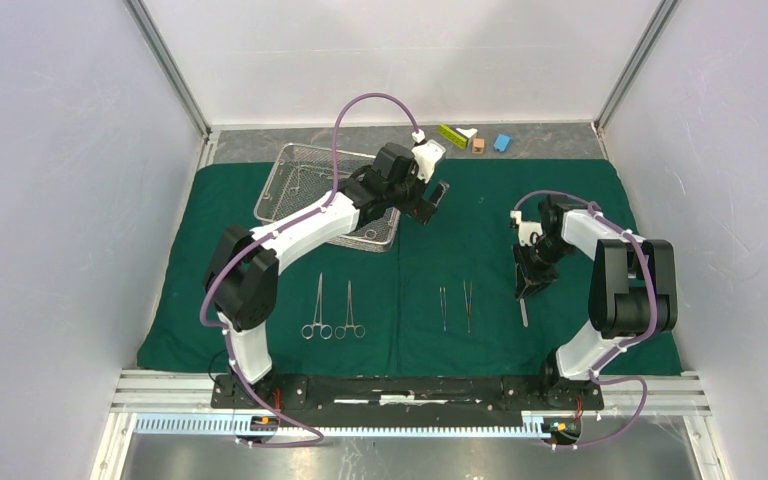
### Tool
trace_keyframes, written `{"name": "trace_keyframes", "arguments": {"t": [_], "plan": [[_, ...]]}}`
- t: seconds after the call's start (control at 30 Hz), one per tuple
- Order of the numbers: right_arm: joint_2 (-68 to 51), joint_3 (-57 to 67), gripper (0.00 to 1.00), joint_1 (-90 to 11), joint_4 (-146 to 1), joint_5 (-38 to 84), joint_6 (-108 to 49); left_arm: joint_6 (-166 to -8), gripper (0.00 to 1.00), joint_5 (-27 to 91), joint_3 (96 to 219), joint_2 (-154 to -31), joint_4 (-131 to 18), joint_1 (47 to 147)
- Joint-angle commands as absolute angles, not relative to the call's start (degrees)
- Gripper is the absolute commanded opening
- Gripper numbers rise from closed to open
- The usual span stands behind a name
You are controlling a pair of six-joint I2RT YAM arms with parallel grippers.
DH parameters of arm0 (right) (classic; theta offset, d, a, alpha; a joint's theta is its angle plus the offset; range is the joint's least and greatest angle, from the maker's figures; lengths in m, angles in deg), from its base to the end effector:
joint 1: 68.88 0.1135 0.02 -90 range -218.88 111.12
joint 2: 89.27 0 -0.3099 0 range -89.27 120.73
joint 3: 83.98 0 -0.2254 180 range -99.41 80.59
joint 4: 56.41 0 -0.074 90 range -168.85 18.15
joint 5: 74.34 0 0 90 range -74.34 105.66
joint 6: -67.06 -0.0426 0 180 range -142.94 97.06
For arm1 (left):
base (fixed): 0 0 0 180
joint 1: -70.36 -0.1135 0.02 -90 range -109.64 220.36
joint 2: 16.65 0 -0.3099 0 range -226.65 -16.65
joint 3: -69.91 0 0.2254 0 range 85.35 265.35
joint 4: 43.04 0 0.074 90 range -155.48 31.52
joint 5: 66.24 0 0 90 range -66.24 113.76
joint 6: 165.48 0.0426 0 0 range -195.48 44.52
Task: Open and lay out the surgical kit
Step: Place the medical item in the surgical kit.
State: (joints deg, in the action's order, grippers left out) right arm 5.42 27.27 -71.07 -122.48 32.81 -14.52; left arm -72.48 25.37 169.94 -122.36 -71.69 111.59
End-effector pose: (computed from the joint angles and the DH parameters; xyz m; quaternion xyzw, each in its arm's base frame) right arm 0.2443 0.0032 0.2091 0.0511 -0.9874 -0.1500 0.0035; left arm 0.3184 -0.2807 0.3238 0.3390 0.8167 -0.1646 0.4371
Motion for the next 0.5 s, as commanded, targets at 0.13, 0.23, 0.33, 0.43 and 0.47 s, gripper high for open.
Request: {"name": "trace_keyframes", "arguments": {"t": [0.13, 0.23, 0.33, 0.43, 0.47], "plan": [[5.6, 25.4, 0.16, -71.3, -122.5, 33.2, -14.0, -74.9, 1.00, 26.0, 172.1, -122.3, -71.0, 111.8], [5.4, 25.5, 0.19, -71.4, -122.5, 33.0, -14.1, -74.9, 1.00, 26.0, 172.1, -122.2, -71.0, 111.8], [5.2, 25.7, 0.21, -71.5, -122.4, 32.8, -14.1, -74.9, 1.00, 26.0, 172.0, -122.2, -71.0, 111.8], [5.1, 25.7, 0.22, -71.6, -122.3, 32.5, -14.1, -74.9, 1.00, 26.0, 171.8, -121.9, -71.0, 111.8], [5.0, 25.7, 0.23, -71.7, -122.3, 32.5, -14.2, -74.9, 1.00, 26.1, 171.8, -121.9, -71.0, 111.8]]}}
